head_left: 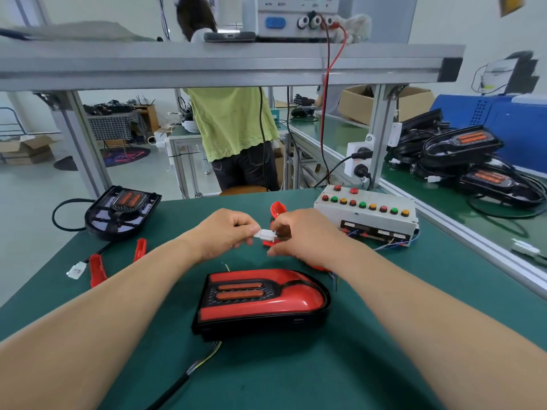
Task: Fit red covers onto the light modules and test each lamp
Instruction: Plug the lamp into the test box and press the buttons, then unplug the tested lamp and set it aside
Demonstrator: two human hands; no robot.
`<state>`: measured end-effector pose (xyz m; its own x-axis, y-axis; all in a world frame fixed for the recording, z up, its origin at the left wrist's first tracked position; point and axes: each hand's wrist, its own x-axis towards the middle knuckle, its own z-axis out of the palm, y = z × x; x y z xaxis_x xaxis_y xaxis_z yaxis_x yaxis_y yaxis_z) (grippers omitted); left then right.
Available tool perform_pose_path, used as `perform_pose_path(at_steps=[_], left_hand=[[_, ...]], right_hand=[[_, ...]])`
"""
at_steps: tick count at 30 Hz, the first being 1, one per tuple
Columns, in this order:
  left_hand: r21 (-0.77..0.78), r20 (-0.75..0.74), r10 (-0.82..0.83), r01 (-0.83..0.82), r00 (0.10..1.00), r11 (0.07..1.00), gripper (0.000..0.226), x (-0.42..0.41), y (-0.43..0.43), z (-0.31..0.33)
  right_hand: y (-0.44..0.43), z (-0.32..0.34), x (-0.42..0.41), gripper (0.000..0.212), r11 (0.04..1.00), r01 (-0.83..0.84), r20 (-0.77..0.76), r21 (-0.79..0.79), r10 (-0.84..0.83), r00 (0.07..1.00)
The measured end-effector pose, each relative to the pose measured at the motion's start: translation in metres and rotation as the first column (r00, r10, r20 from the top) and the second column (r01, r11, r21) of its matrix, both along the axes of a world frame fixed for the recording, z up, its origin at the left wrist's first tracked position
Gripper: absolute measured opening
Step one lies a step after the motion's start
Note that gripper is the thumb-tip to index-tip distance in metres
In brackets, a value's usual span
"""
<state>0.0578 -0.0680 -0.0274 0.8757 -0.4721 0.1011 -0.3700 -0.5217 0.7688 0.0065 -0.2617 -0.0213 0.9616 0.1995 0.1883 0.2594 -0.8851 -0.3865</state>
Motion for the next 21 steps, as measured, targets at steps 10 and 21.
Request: perform_pose_path(at_steps=[10, 21], left_hand=[[-0.021, 0.179, -0.071, 0.076, 0.981, 0.997, 0.011, -0.023, -0.001, 0.016], [0.005, 0.268, -0.083, 0.085, 0.96, 0.996, 0.003, -0.028, -0.007, 0.011]], right_hand=[[-0.003, -0.003, -0.01, 0.024, 0.987, -0.028, 0.05, 0.157, 0.02, 0.999], [-0.006, -0.011, -0.018, 0.021, 0.943, -0.036, -0.01, 0.332, 0.042, 0.999]])
